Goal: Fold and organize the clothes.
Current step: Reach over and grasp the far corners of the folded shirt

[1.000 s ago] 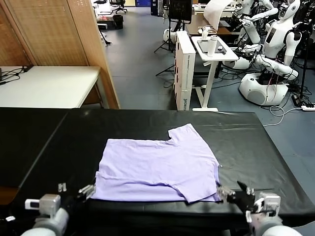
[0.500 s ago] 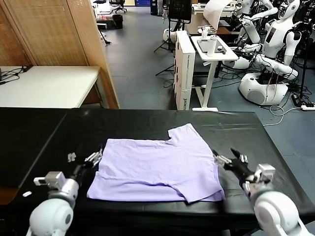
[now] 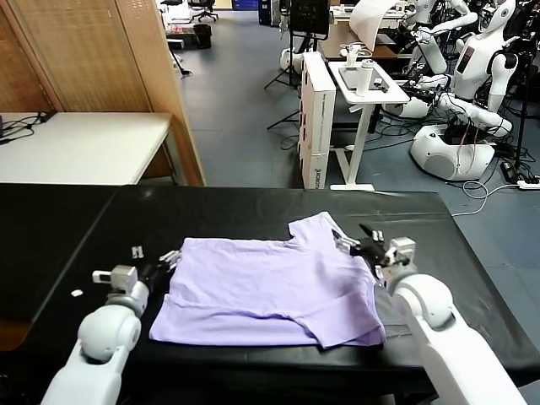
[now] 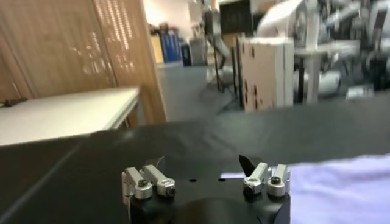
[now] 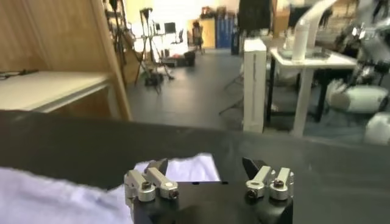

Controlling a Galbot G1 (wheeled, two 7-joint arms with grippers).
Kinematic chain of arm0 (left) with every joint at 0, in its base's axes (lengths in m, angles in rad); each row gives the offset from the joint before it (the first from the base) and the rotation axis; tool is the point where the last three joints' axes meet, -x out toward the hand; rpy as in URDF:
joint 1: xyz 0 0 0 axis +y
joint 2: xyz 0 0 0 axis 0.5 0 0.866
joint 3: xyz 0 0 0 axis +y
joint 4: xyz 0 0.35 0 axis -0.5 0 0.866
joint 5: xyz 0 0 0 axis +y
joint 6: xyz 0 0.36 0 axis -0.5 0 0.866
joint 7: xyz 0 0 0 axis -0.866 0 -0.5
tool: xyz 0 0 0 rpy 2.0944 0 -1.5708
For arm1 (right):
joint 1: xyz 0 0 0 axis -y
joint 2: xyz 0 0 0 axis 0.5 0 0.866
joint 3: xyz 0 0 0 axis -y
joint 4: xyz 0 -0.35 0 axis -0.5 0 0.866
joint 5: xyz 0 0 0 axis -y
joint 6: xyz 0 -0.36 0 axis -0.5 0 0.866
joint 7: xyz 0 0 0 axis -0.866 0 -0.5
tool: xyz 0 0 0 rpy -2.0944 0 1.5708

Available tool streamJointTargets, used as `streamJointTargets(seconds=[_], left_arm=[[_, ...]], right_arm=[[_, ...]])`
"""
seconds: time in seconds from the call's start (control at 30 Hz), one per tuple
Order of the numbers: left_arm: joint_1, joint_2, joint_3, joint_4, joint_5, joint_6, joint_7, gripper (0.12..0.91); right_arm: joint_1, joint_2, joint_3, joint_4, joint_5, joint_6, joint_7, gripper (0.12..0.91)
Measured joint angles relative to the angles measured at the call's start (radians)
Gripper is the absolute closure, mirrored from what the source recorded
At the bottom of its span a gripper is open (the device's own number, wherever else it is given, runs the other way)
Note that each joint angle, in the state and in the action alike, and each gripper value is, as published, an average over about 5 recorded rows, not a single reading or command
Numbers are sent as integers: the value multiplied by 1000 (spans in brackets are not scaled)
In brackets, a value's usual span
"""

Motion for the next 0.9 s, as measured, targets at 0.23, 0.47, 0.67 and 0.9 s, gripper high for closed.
streamJointTargets(seconds=[0.23, 0.47, 0.67, 0.9], left_arm=[[-61, 12, 30, 69, -33, 3, 26, 123], [-98, 10, 56, 109, -54, 28, 40, 123], [-109, 0, 72, 117, -69, 51, 56, 125], [-130, -8, 82, 147, -92, 63, 54, 161]], right_arm=[[80, 39, -44, -112, -6, -17, 13, 118], [127, 51, -77, -181, -5, -20, 32, 118], [143, 57, -93, -204, 2, -23, 37, 118], [140, 57, -109, -212, 14, -30, 43, 124]])
